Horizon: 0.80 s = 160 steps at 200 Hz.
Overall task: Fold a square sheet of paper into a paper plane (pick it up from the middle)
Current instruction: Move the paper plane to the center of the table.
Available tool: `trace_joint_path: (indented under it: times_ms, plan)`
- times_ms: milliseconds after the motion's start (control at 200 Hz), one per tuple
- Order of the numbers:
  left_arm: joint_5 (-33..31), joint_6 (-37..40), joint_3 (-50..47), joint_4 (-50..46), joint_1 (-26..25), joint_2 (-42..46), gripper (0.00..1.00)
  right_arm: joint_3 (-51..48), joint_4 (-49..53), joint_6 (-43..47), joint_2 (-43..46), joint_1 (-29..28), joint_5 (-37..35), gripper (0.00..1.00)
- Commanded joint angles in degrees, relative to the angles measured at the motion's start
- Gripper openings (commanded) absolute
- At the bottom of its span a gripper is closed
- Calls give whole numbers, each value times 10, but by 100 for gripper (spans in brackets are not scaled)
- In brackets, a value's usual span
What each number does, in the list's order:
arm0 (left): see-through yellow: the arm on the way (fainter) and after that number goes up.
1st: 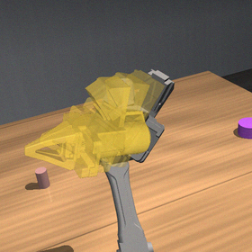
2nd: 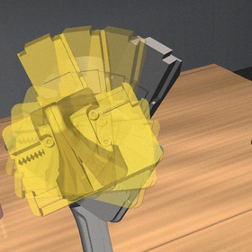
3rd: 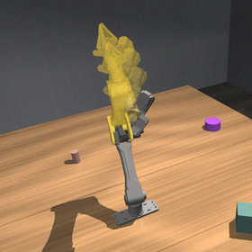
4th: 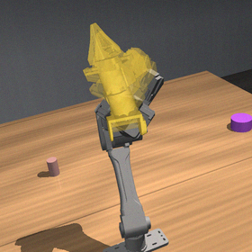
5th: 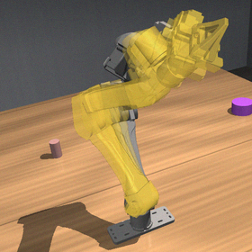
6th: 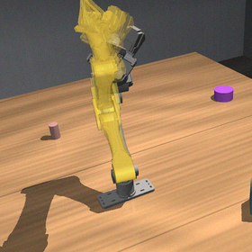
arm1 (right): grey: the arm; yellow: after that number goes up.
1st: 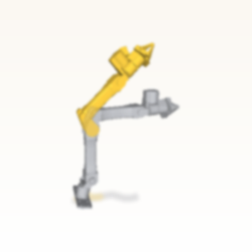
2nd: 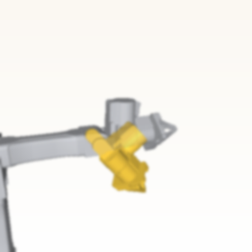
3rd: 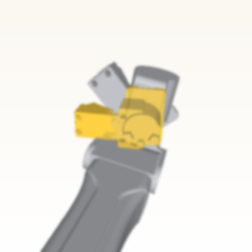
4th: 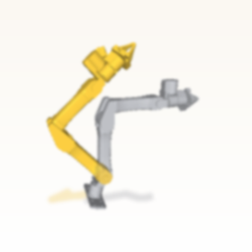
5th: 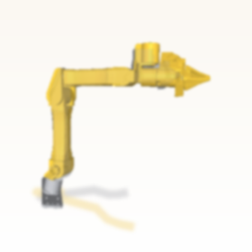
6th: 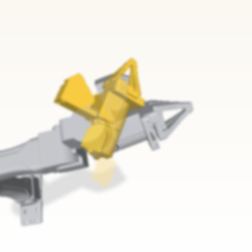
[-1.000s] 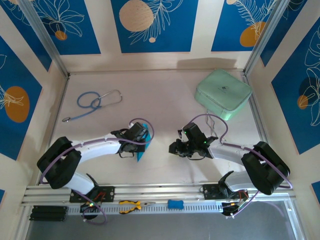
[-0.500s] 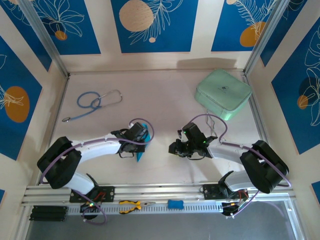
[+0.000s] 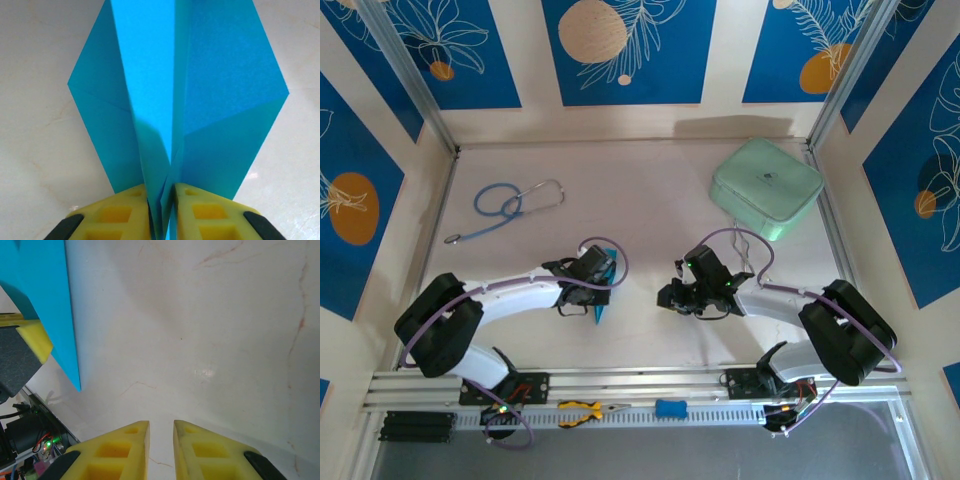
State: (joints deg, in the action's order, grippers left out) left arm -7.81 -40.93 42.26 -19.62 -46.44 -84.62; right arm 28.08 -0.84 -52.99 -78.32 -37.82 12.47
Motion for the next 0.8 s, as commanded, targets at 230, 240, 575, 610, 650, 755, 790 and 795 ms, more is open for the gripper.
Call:
trace_joint_path:
  times_ms: [230, 240, 575, 610, 650, 755, 790, 795]
  plan:
    - [0, 14, 1, -6, -6, -13, 18, 14, -2, 7, -14, -1, 19, 21]
    - [0, 13, 1, -7, -7, -11, 17, 14, -2, 7, -15, -2, 19, 21]
    - [-8, 14, 4, -8, -10, -8, 15, 15, -3, 8, -17, -1, 21, 21]
    - [-5, 14, 6, -8, -10, -13, 15, 15, -3, 7, -17, -2, 20, 21]
    - [-4, 14, 8, -8, -12, -17, 16, 15, -2, 7, -16, -1, 20, 21]
    - [-2, 14, 12, -7, -15, -27, 18, 14, -2, 7, -16, -2, 21, 21]
    - [-2, 14, 14, -8, -15, -31, 18, 14, -2, 7, -16, -1, 20, 21]
    - [-3, 14, 15, -9, -15, -31, 18, 14, -2, 7, -16, -1, 21, 21]
